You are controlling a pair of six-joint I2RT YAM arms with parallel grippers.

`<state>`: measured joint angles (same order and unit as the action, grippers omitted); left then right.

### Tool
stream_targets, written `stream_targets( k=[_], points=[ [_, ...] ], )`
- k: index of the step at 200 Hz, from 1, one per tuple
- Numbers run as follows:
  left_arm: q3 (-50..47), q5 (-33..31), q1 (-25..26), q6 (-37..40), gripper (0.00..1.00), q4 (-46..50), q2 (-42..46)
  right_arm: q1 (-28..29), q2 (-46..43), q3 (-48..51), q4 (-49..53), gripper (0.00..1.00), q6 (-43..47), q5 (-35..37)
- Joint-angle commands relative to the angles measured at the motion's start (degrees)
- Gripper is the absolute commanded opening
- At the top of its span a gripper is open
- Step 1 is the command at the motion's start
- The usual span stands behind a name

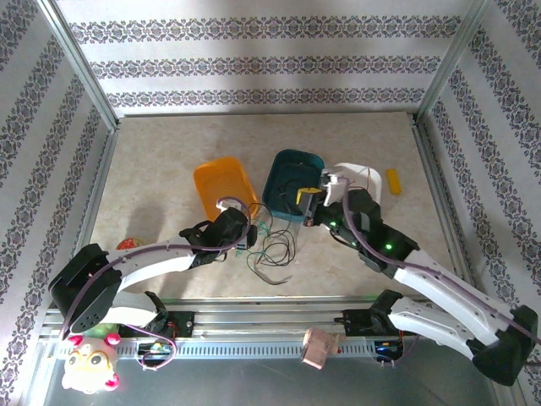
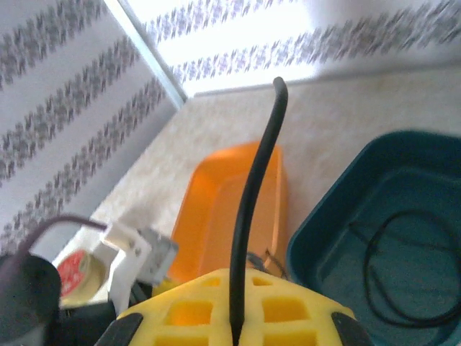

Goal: Untangle the cables

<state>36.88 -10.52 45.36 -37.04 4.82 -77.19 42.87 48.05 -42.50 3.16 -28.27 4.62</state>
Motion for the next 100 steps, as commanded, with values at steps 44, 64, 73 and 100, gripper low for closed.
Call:
stream_targets(
  k=[44,64,73,100],
  points=[
    [1.44,-0.11,0.43,1.09,0.64,1.86,-1.27,-4.66,-8.45,-4.29,-4.75,0.00,3.38,6.06],
    [1.67,-0.08,0.43,1.11,0.64,2.03,-1.52,-6.00,-8.09,-5.25,-5.50,0.00,4.07,5.34],
    [1.79,0.04,0.43,1.20,0.64,1.96,-1.63,-6.74,-7.28,-5.63,-5.71,0.00,4.37,4.78],
    [2.05,0.15,0.43,1.38,0.64,2.10,-1.78,-10.10,-3.64,-6.53,-6.71,0.00,4.51,2.26]
  ],
)
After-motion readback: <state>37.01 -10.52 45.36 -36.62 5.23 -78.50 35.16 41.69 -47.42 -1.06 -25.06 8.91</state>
